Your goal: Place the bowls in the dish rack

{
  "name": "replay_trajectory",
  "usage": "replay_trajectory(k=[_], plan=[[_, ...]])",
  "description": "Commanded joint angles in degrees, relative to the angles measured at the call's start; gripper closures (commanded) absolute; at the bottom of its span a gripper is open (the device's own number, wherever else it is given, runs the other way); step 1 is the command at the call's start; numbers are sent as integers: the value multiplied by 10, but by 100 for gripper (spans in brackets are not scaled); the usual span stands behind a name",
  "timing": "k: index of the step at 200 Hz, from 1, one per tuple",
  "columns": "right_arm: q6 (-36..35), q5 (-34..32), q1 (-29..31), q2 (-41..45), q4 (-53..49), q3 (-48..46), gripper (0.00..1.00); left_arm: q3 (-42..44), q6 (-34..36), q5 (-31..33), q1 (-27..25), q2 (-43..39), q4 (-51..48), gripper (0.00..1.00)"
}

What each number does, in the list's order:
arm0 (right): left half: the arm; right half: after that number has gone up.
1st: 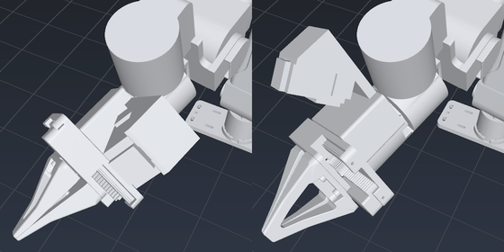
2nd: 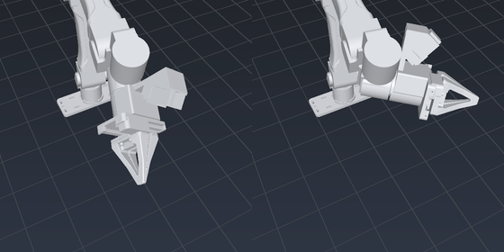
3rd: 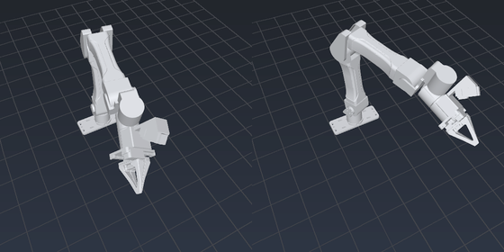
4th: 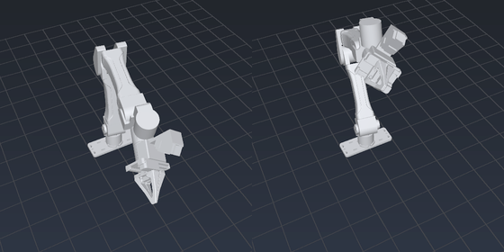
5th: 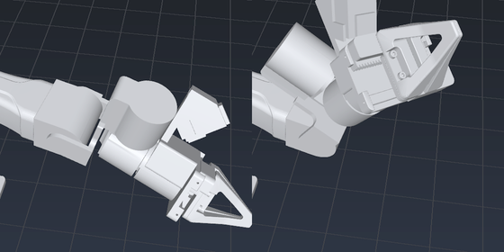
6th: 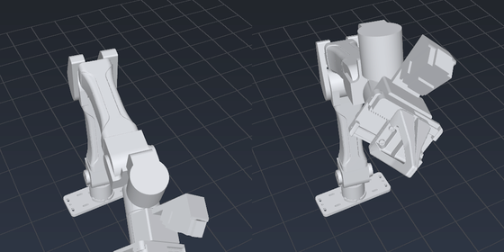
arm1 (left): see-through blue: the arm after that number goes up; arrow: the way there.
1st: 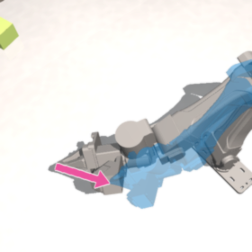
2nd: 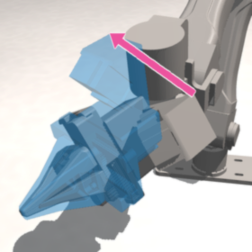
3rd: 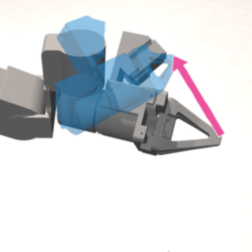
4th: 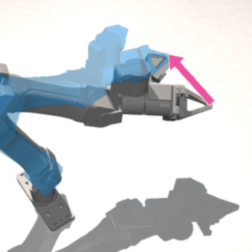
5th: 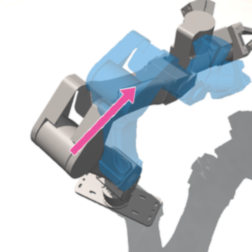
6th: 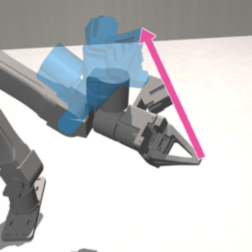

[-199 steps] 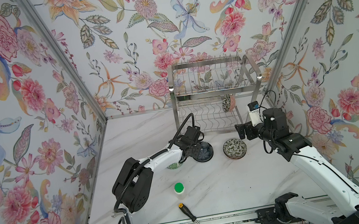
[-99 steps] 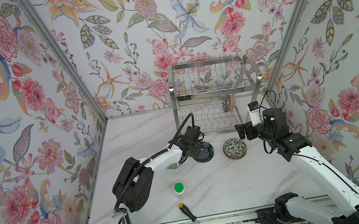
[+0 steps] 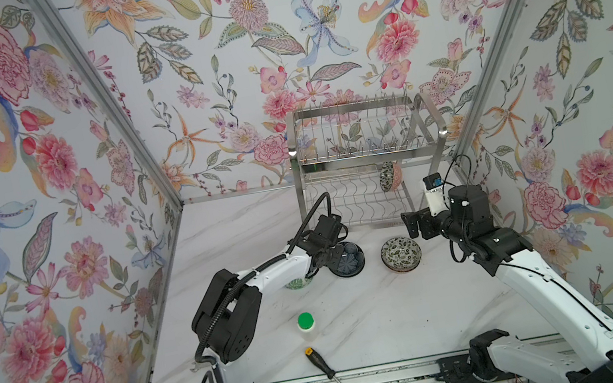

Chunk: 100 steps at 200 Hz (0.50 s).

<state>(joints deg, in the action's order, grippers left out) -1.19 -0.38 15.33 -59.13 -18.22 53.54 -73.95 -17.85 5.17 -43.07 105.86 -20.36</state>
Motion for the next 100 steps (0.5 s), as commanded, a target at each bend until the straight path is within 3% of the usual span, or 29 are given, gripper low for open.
replay_trajectory(k=[1, 44, 53, 73, 100], plan=[[7, 7, -3, 0, 4, -7, 1, -14, 18, 39, 6, -19, -53, 100], [8, 7, -3, 0, 4, -9, 0, -25, 22, 45, 6, -32, -65, 98], [8, 7, -3, 0, 4, -8, 1, -25, 23, 44, 6, -33, -65, 92], [7, 6, -3, 1, 4, -9, 0, -20, 24, 44, 10, -33, -67, 66], [8, 6, -3, 1, 4, -9, 1, -10, 20, 23, 19, -36, -59, 56]])
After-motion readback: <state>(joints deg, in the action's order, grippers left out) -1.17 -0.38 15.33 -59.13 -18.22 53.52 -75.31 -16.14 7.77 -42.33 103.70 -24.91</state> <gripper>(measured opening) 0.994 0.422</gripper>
